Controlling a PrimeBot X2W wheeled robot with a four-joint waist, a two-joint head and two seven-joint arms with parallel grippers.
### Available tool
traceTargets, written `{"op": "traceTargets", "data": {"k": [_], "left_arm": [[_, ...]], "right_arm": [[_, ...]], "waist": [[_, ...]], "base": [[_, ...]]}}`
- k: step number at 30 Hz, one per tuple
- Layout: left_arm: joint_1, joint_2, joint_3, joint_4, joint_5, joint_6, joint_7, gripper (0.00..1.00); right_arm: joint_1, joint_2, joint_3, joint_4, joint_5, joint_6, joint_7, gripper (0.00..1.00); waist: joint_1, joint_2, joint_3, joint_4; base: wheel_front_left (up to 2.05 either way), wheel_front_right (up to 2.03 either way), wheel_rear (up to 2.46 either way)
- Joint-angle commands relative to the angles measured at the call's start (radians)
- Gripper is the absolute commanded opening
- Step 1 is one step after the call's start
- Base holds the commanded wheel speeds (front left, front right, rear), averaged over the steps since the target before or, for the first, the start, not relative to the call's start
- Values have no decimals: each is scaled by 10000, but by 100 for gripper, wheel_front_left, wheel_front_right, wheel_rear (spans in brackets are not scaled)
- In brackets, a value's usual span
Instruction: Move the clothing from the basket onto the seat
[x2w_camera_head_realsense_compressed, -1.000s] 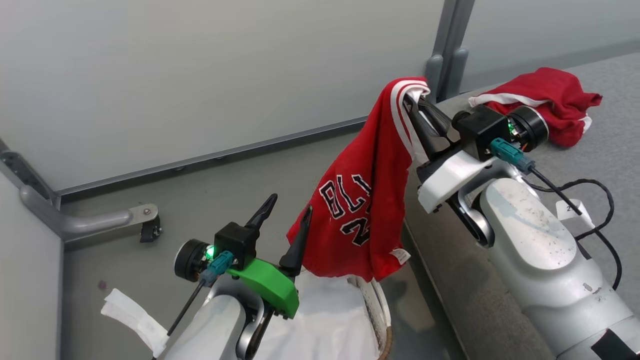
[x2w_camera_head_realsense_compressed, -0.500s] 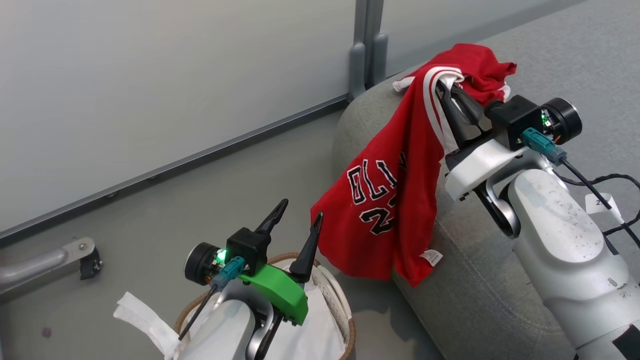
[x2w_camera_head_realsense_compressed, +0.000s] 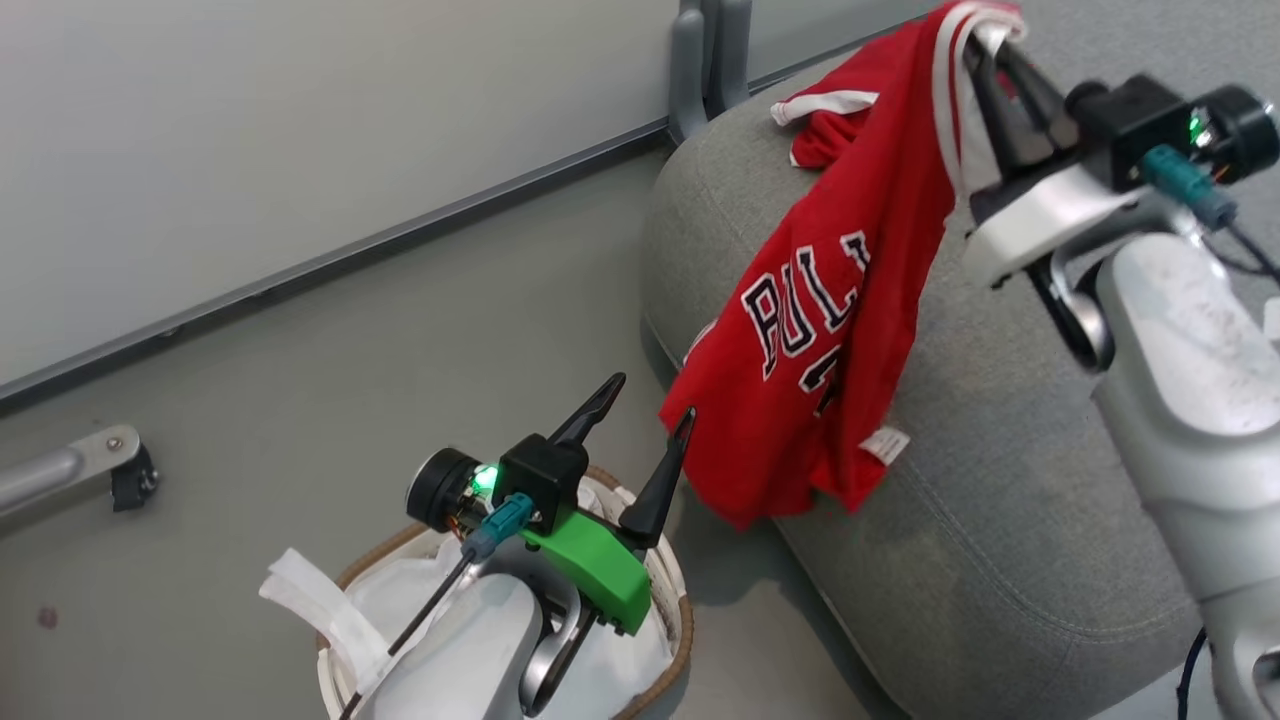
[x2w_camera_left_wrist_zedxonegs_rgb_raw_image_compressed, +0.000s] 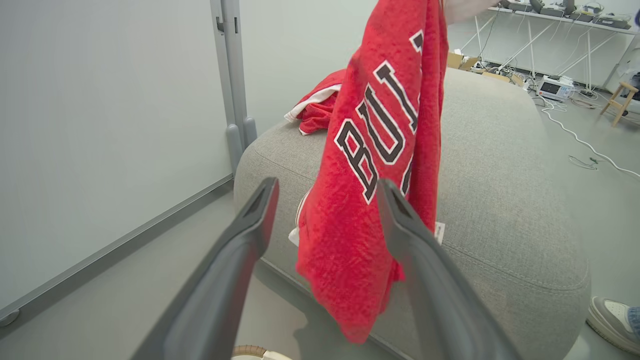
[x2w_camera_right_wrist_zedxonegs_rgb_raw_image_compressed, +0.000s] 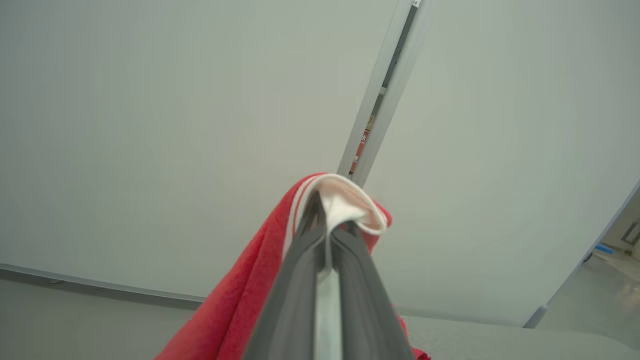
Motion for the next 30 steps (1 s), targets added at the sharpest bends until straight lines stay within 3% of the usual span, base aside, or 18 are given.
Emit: {"op": "traceTargets", "data": {"k": [1, 15, 24, 30], "left_arm": [[-199, 55, -7, -21, 122, -24, -34, 100], [-1355, 49, -49, -392, 416, -26, -23, 100], [-2087, 45, -77, -676, 697, -27, -22, 100], [-2367, 45, 33, -694, 905, -24, -23, 100]], "right_arm": [[-564, -204, -164, 8, -139, -14, -6, 0], [-4904, -2149, -1581, 1291, -292, -14, 171, 0], [-4347, -3072, -2689, 3143, -727, -14, 92, 0], [-3336, -2764, -3292, 3988, -933, -14, 0, 0]], "waist": [[0, -1, 527, 477], [0, -1, 2668, 1930], [0, -1, 4129, 2287], [0, -1, 4798, 2181]], "base": [[0, 0, 0], [0, 0, 0], [0, 0, 0], [0, 0, 0]]}}
